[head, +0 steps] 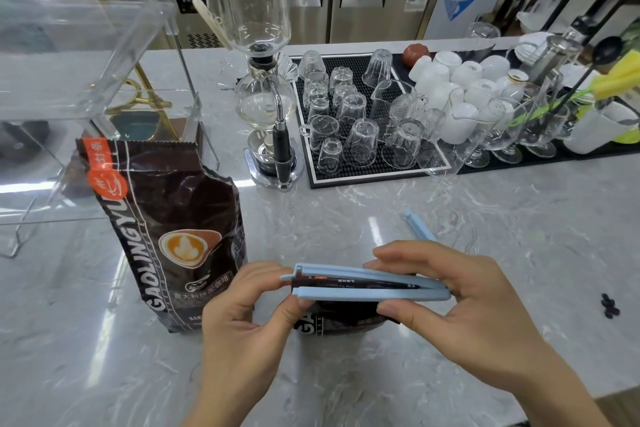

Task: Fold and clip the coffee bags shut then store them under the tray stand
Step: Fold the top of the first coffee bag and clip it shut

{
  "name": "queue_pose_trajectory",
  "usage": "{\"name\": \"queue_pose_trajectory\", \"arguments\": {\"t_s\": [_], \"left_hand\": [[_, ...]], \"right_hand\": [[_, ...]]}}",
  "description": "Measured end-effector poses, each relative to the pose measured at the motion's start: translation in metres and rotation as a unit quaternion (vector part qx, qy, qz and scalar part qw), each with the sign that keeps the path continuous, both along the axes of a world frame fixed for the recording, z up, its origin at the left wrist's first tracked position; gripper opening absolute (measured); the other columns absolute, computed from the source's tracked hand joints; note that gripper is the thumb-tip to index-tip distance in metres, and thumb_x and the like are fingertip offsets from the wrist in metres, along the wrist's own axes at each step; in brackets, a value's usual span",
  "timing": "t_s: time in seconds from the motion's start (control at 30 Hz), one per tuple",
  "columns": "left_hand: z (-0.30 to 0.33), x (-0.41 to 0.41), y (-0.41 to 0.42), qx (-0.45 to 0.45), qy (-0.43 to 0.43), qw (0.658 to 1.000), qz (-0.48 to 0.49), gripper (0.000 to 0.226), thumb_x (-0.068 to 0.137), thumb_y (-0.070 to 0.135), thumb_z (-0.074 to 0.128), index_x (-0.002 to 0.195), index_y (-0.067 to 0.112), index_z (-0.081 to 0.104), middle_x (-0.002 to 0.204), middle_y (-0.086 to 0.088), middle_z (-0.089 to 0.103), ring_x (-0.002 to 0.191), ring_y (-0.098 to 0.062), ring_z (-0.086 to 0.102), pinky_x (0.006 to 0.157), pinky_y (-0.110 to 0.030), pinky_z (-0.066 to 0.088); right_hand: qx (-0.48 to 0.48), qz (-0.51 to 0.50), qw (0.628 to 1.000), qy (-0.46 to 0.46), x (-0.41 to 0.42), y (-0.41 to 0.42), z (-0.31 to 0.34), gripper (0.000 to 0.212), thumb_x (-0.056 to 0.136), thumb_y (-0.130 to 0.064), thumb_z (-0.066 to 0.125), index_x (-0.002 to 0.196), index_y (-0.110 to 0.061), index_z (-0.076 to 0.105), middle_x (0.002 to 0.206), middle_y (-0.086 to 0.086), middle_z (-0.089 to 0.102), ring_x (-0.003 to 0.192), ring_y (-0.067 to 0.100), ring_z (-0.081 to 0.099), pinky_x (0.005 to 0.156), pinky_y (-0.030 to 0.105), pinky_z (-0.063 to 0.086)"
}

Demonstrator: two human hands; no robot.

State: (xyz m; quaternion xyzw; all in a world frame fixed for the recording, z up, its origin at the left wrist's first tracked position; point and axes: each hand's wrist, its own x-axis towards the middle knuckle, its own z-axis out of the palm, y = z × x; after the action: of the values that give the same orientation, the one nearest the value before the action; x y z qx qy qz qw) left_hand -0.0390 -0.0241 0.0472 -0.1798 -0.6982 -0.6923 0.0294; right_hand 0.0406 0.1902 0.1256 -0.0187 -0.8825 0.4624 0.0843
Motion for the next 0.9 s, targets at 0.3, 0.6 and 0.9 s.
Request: {"name": "queue_pose_trajectory", "arguments": {"t_s": [0.3,0.6,0.9], "left_hand": [[0.004,0.000,0.000,0.009,-0.089,0.996,-0.027,0.021,0.065,0.033,0.082,0.085,0.027,0.081,0.091,-0.008,0.077,0.090,-0.024,0.073,0.085,-0.045,0.056],[0.010,-0.002,0.001,-0.021,-0.104,0.993,-0.046,0.022,0.066,0.036,0.082,0.086,0.028,0.080,0.087,-0.003,0.079,0.084,-0.015,0.073,0.080,-0.043,0.057],[0.011,-0.002,0.002,-0.022,-0.115,0.992,-0.044,0.019,0.064,0.035,0.084,0.081,0.028,0.080,0.080,-0.001,0.078,0.077,-0.012,0.072,0.074,-0.041,0.057]], "right_hand": [[0.003,0.005,1.000,0.000,-0.006,-0.004,-0.002,0.049,0.072,-0.019,0.083,0.114,-0.037,0.066,0.103,-0.030,0.074,0.102,-0.012,0.068,0.091,-0.001,0.045],[0.000,0.012,1.000,0.009,-0.010,-0.008,-0.003,0.048,0.073,-0.020,0.082,0.115,-0.036,0.063,0.103,-0.029,0.074,0.102,-0.009,0.069,0.091,0.004,0.048],[0.002,0.012,1.000,0.009,-0.013,-0.011,-0.001,0.049,0.073,-0.020,0.081,0.112,-0.041,0.062,0.102,-0.030,0.073,0.101,-0.011,0.069,0.089,-0.001,0.046]]}}
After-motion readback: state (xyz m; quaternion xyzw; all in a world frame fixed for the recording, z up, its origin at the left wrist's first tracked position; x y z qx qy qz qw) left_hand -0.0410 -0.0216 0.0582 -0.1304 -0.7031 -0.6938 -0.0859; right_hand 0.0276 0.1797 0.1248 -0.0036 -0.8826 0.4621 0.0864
